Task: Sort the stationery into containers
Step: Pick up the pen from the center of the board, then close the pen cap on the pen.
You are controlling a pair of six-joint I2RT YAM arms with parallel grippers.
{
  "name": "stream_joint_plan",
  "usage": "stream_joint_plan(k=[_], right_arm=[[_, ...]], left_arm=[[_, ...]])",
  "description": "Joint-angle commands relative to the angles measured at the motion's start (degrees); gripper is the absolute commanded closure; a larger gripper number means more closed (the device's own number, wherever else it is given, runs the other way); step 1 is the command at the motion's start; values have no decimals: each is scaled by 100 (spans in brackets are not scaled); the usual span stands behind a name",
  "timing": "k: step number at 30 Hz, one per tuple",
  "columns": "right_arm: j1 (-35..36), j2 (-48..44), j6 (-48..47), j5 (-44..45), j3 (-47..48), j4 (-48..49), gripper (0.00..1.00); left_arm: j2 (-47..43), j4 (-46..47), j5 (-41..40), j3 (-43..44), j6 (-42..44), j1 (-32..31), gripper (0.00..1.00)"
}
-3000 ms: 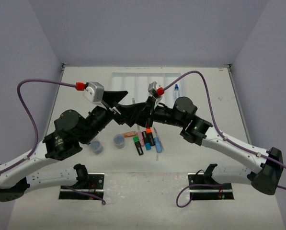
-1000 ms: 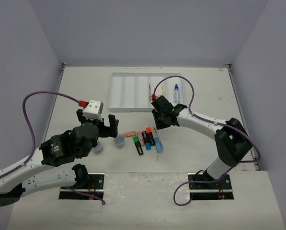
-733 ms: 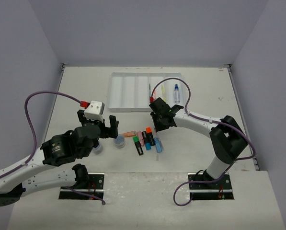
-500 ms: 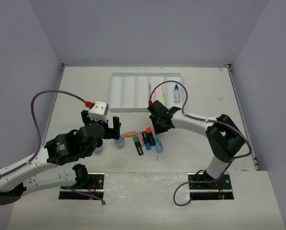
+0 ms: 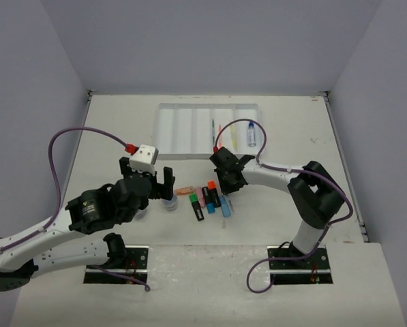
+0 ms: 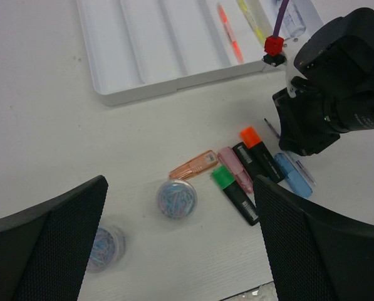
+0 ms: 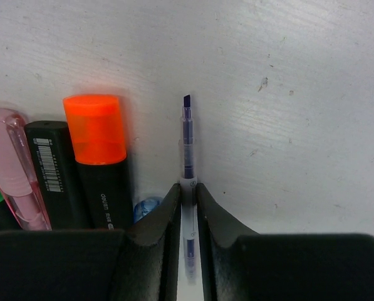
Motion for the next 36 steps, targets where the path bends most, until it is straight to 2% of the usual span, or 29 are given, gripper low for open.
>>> stream_joint_plan(k=[1,4,6,7,10,13,15,17,20,21,22,24,30,36], right_arm=[[5,23,264,386,-185,-52,98],[-48,-457,359,799,-221,-172,100],[-257,-1196,313,908,-224,-301,100],[-262,-1208,278,935,-224,-355,100],[-981,-2430,109,952,-265,-542,100],[-1647,-3096,-158,969,-446,-546,100],[-1825,-3353,-247,997,-557,-509,100],[-1891,-3509,-289,943,-776,-336,100],[-1960,-3525,-278,827,-1010,-127,100],[-1970,-3480,-270,809,-1084,-54,100],[-1977,-3432,-271,807,-1123,-26,100],[-1982,-3393,-276,812,-1138,-21,100],[-1990,-3688,-323,631,-1250,115,100],[-1991,-3739,-320,597,-1301,138,100]], left_arm=[[84,162,137,-21,-172,-5,0],[342,458,508,-21,-306,-5,0],[768,595,726,-13,-470,-5,0],[963,605,780,13,-602,-5,0],[1724,697,1059,148,-1117,-105,0],[2338,858,905,177,-1961,-605,0],[2567,1020,610,125,-2528,-993,1],[2733,1272,178,15,-3128,-1450,7],[3323,1398,18,133,-3534,-1692,17],[3644,1396,107,275,-3631,-1725,33],[3960,1325,167,457,-3714,-1736,43],[4479,1078,279,828,-3863,-1736,52],[5337,868,461,1392,-3931,-1736,55],[5698,835,471,1507,-3942,-1727,59]])
